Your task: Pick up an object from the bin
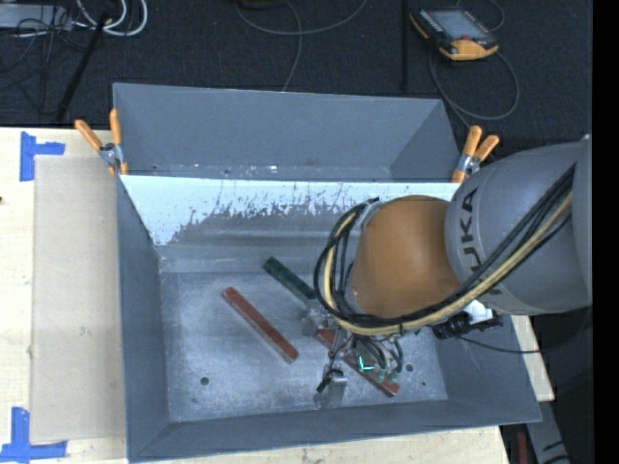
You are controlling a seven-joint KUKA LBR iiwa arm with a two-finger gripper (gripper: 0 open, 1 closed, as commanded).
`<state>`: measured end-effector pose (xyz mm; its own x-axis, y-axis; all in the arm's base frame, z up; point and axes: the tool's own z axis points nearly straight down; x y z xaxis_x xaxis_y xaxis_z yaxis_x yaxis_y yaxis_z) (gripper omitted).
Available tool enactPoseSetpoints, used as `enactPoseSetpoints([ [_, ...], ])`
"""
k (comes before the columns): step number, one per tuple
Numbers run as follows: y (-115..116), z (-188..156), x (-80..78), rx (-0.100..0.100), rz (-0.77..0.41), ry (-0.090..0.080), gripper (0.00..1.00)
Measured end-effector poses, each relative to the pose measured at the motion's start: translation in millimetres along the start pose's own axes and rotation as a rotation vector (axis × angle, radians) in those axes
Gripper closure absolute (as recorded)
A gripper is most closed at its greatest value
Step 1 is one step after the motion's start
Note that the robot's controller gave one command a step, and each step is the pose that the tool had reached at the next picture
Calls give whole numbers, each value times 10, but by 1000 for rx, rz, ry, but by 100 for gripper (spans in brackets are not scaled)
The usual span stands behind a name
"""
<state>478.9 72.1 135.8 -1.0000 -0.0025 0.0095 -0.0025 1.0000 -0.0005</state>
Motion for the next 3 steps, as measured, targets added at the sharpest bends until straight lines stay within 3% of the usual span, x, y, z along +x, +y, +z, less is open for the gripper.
enactPoseSetpoints([
  [1, 299, 694, -584, -1, -33, -8, 0],
  [2, 489, 597, -982, -2, -34, -14, 0],
  [3, 476, 607, -965, -1, -29, -9, 100],
])
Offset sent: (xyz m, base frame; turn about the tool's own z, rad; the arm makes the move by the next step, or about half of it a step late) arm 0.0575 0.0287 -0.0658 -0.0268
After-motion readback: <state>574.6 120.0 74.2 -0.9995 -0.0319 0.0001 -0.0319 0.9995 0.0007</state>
